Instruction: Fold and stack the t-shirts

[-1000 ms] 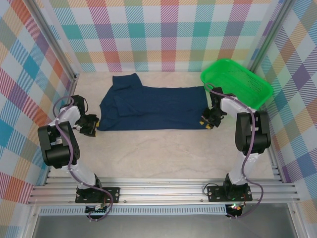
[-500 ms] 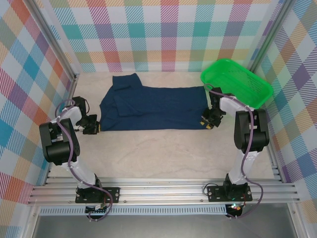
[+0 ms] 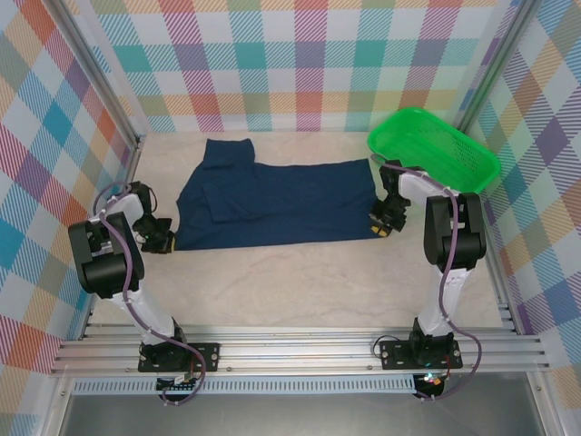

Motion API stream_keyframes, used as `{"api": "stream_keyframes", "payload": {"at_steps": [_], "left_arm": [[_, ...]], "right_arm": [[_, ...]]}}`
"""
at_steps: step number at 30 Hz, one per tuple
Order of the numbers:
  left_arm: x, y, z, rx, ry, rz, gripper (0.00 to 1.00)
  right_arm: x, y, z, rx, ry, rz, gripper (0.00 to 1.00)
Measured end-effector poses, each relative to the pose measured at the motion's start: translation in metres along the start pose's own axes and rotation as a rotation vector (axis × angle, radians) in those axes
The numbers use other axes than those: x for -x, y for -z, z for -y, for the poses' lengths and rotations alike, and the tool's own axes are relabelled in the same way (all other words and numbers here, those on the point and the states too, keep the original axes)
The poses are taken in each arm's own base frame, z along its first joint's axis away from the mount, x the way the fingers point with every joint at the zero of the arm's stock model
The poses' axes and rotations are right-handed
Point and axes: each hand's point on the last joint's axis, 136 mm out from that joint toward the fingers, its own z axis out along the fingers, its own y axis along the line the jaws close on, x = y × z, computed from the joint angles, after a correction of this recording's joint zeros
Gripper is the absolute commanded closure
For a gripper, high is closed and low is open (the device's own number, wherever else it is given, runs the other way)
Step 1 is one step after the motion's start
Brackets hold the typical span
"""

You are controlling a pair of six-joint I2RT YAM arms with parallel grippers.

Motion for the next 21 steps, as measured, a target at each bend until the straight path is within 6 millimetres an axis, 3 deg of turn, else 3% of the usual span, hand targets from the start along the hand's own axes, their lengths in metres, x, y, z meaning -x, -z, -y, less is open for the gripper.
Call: {"api": "stream_keyframes", "payload": {"at_steps": [6,14,17,19,21], "left_arm": [[-0.004,0.000,-0.019,0.037,-0.026,0.017,1.00],[-0.026,0.014,-0.098,0.128,0.003,0.071,1.00],[-0.028,0.021,-0.117,0.154,0.019,0.099,1.00],[-0.027,0.021,-0.123,0.168,0.022,0.112,0.91],[-0.025,0.021,-0.126,0.182,0.022,0.122,0.75]], "right_arm": [[-0.031,-0.002,0.013,-0.039,0.008,-0.036,0.87],[-0.095,-0.004,0.058,-0.122,-0.092,-0.151,0.88],[-0.120,-0.004,0.073,-0.143,-0.142,-0.183,0.86],[-0.134,-0.003,0.082,-0.157,-0.170,-0.195,0.82],[-0.144,0.002,0.087,-0.170,-0.185,-0.194,0.69]]}}
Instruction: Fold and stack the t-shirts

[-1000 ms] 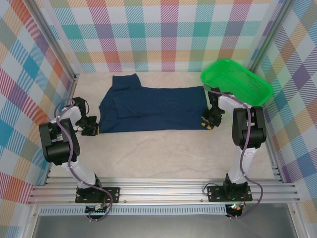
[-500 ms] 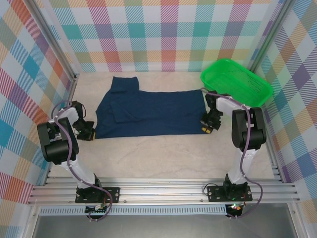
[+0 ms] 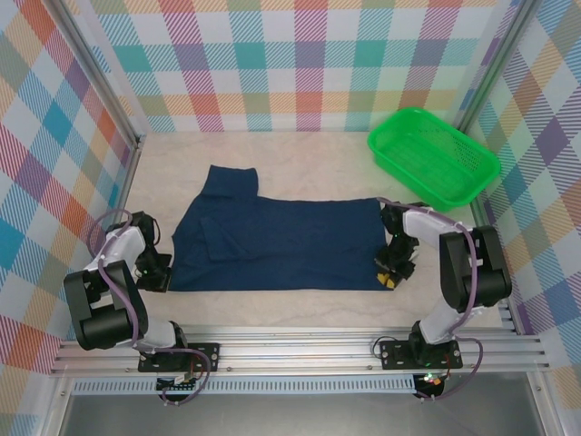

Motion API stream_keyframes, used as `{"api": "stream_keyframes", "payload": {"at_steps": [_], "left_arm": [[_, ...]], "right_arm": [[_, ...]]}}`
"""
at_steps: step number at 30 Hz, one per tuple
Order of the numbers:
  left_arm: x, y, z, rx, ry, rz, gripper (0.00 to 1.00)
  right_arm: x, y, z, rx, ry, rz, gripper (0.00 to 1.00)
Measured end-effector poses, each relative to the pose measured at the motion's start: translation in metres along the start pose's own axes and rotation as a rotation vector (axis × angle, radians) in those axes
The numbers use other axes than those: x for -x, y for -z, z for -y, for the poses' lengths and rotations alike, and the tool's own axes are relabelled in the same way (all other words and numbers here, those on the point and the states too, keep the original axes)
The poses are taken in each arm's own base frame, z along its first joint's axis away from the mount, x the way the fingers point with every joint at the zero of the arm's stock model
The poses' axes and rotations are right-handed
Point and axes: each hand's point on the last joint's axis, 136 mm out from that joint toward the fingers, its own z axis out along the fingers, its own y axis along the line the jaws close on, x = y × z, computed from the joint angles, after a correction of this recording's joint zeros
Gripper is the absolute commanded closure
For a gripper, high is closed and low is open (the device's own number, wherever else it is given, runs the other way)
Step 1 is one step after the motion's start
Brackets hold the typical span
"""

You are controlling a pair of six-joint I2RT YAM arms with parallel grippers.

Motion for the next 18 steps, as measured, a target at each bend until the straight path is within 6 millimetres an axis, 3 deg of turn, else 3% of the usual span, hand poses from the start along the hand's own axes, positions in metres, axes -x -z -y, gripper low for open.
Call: {"api": "stream_keyframes", "payload": {"at_steps": [4,6,8,12,14,18], "left_arm": [[0.003,0.007,0.000,0.015,-0.029,0.046,0.51],[0.003,0.020,0.009,0.000,-0.075,0.081,0.47],[-0.002,0.040,0.032,-0.065,-0.153,0.135,0.51],[-0.044,0.064,0.071,-0.213,-0.349,0.128,0.51],[-0.073,0.058,0.077,-0.233,-0.440,0.067,0.50],[-0.111,0.029,0.067,-0.193,-0.524,-0.046,0.49]], "right_arm": [[-0.001,0.018,-0.004,0.038,0.004,0.076,0.64],[0.002,0.034,-0.013,0.085,0.025,0.129,0.63],[0.005,0.053,-0.032,0.192,0.086,0.190,0.60],[-0.016,0.093,-0.097,0.555,0.330,0.264,0.53],[-0.042,0.112,-0.125,0.731,0.485,0.265,0.53],[-0.080,0.135,-0.156,0.901,0.675,0.234,0.55]]}}
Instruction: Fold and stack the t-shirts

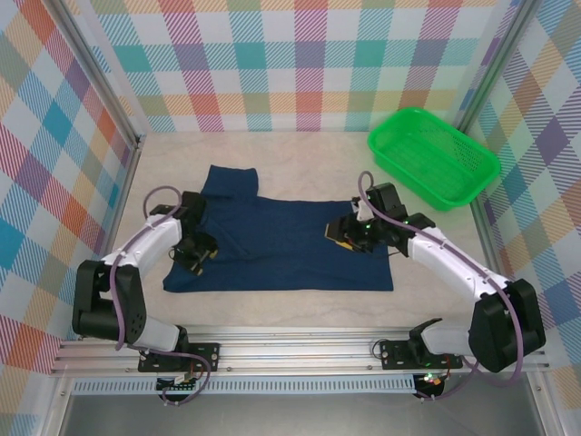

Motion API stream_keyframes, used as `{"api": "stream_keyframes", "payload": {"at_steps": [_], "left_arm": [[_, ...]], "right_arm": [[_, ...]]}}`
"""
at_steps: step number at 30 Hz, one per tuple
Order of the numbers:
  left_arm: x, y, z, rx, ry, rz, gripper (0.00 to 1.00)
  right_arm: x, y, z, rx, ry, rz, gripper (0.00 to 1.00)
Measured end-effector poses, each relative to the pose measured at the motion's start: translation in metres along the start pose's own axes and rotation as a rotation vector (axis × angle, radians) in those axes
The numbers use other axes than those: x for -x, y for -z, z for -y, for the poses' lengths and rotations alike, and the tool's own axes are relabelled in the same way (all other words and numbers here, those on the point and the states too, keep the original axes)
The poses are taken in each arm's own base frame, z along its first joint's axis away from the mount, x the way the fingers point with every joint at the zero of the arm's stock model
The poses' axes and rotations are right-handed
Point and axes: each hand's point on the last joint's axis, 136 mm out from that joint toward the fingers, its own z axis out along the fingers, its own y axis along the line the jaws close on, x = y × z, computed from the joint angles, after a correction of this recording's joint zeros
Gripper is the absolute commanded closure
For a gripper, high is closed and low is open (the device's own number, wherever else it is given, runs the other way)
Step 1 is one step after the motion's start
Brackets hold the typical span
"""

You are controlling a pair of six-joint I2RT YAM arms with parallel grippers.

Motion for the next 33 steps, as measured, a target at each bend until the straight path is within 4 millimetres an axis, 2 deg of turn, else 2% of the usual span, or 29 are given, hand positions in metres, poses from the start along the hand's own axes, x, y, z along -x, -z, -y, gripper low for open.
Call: {"api": "stream_keyframes", "payload": {"at_steps": [2,9,20,27,33], "left_arm": [[-0.008,-0.010,-0.001,0.013,0.007,-0.038,0.50],[-0.003,-0.024,0.010,0.016,0.013,-0.043,0.56],[0.010,-0.021,0.037,-0.046,0.008,-0.012,0.62],[0.011,-0.026,0.036,-0.027,0.005,-0.012,0.65],[0.014,-0.028,0.032,-0.005,-0.002,0.007,0.64]], "right_arm": [[0.000,-0.003,-0.009,0.040,0.024,-0.011,0.55],[-0.001,-0.004,-0.015,0.076,0.039,-0.022,0.57],[-0.006,-0.006,-0.024,0.143,0.058,-0.049,0.56],[-0.004,-0.005,-0.032,0.186,0.074,-0.048,0.55],[-0.005,-0.011,-0.028,0.177,0.064,-0.061,0.56]]}}
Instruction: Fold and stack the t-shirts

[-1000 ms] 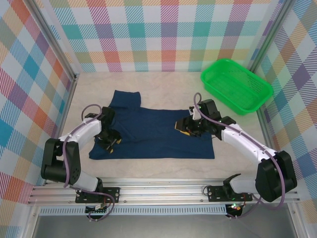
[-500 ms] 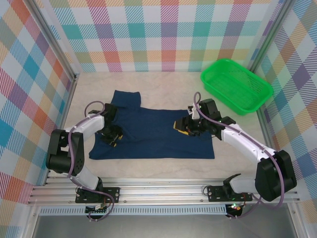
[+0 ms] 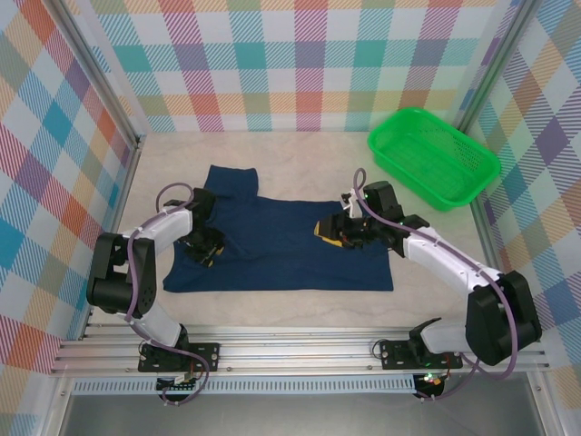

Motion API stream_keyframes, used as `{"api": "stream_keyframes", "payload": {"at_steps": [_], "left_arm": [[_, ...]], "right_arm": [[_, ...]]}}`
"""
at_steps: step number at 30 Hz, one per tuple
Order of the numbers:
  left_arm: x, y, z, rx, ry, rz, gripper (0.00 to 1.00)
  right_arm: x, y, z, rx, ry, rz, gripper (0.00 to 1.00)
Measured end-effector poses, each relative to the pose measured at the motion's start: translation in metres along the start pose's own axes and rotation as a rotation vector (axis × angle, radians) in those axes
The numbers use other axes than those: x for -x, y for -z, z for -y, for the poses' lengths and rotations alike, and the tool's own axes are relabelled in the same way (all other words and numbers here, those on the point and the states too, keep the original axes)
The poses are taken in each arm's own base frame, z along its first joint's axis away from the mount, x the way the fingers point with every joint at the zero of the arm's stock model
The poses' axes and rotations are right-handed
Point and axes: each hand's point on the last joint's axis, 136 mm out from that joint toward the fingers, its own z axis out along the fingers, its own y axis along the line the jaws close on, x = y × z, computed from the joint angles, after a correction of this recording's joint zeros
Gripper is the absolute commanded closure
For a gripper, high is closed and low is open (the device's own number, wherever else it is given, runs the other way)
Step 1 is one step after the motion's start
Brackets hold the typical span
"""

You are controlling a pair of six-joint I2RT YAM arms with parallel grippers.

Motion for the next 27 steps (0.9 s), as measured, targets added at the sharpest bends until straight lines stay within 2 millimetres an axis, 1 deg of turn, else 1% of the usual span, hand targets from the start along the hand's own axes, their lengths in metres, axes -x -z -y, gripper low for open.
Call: {"api": "stream_keyframes", "payload": {"at_steps": [1,2,5,6,10,14,17,19,21,25,27], "left_arm": [[0.000,0.000,0.000,0.001,-0.002,0.002,0.66],[0.001,-0.001,0.000,0.004,-0.005,0.005,0.71],[0.003,-0.008,-0.002,0.026,-0.016,0.005,0.95],[0.003,-0.010,-0.002,0.033,-0.025,0.004,1.00],[0.009,-0.002,0.010,0.011,-0.046,0.029,1.00],[0.019,0.018,0.036,-0.046,-0.084,0.077,1.00],[0.018,0.032,0.055,-0.083,-0.127,0.098,1.00],[0.015,0.038,0.066,-0.095,-0.160,0.106,1.00],[0.013,0.040,0.076,-0.094,-0.191,0.108,1.00],[0.008,0.037,0.100,-0.078,-0.275,0.108,1.00],[0.004,0.035,0.117,-0.072,-0.329,0.110,1.00]], "right_arm": [[0.000,0.000,0.000,-0.001,-0.001,-0.001,0.56],[0.000,-0.001,0.001,-0.002,-0.002,-0.002,0.56],[0.000,-0.001,0.002,-0.003,-0.004,-0.003,0.57],[0.000,-0.001,0.002,-0.004,-0.004,-0.003,0.57],[0.000,-0.001,0.002,-0.008,-0.006,-0.002,0.57],[0.001,-0.001,0.005,-0.021,-0.010,0.004,0.58],[0.001,-0.001,0.007,-0.030,-0.011,0.009,0.58],[0.001,-0.001,0.007,-0.032,-0.013,0.010,0.58],[0.001,-0.001,0.009,-0.040,-0.016,0.011,0.58],[0.001,-0.001,0.012,-0.056,-0.024,0.012,0.59],[0.001,-0.001,0.014,-0.063,-0.026,0.016,0.59]]}}
